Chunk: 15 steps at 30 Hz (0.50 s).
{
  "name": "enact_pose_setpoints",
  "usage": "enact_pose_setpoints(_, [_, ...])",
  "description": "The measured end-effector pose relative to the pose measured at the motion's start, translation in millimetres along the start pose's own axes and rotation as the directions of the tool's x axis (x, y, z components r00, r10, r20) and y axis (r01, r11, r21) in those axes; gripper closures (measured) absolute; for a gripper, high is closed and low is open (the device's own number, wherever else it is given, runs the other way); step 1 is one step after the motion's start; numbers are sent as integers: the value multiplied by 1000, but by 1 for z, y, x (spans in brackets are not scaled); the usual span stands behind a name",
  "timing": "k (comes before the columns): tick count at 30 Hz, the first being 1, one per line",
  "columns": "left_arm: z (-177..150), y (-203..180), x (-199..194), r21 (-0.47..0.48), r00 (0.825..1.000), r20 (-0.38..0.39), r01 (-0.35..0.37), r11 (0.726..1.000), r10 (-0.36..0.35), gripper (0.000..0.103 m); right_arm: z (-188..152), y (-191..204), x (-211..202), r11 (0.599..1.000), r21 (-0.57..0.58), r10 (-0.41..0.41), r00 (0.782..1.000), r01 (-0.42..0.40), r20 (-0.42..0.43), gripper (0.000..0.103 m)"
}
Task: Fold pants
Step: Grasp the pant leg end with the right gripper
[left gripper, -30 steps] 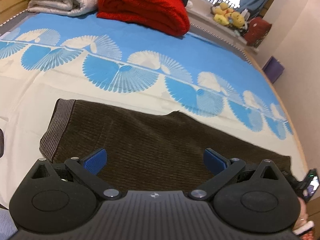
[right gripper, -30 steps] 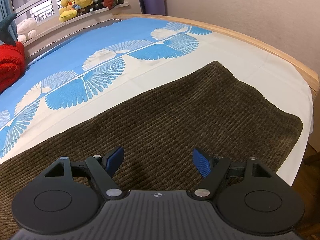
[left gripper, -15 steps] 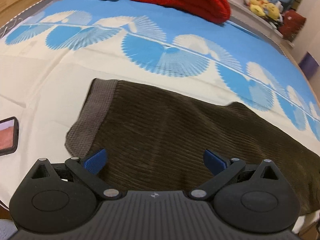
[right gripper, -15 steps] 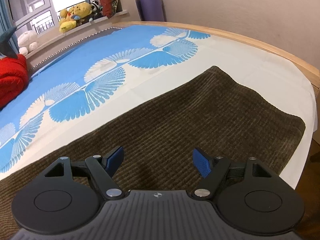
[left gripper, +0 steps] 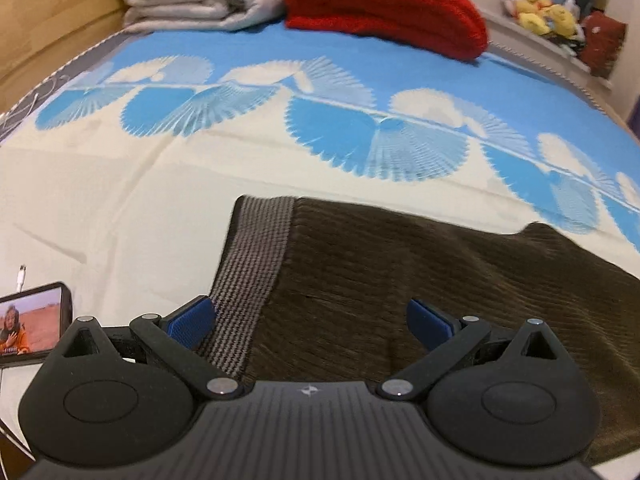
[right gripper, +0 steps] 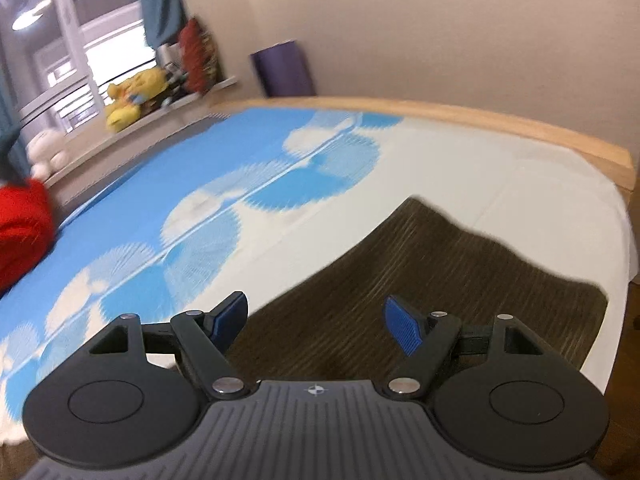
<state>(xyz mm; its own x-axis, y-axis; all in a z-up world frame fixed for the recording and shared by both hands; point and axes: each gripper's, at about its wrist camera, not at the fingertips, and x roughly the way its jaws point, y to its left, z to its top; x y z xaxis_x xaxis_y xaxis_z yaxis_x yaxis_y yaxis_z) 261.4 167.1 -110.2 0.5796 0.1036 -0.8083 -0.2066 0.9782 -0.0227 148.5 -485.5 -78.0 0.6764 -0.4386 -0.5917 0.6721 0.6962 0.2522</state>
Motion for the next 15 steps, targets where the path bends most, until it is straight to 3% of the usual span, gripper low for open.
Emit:
enact_pose_setpoints(7, [-4, -17, 14, 110, 994, 41, -104, 988, 100, 0, 51, -24, 38, 992, -62, -102, 992, 106, 70, 30])
enact_pose_setpoints(8, [-4, -19, 18, 119, 993, 35, -117, 986, 114, 0, 59, -29, 44, 990, -65, -118, 990, 124, 80, 40])
enact_pose_setpoints(9, [-4, -20, 22, 124, 992, 30, -128, 984, 125, 0, 66, -32, 52, 988, -73, -132, 989, 137, 74, 59])
enact_pose_setpoints(11, [-4, -22, 30, 131, 989, 21, -150, 980, 149, 0, 74, -38, 80, 982, -128, -147, 989, 143, -26, 79])
enact_pose_setpoints(13, [-4, -19, 36, 124, 987, 8, -158, 980, 158, 0, 68, -41, 109, 975, -180, -158, 978, 131, -140, 79])
enact_pose_setpoints(15, [-3, -12, 42, 93, 987, -16, -155, 983, 157, 0, 54, -41, 135, 958, -235, -210, 959, 163, -191, 81])
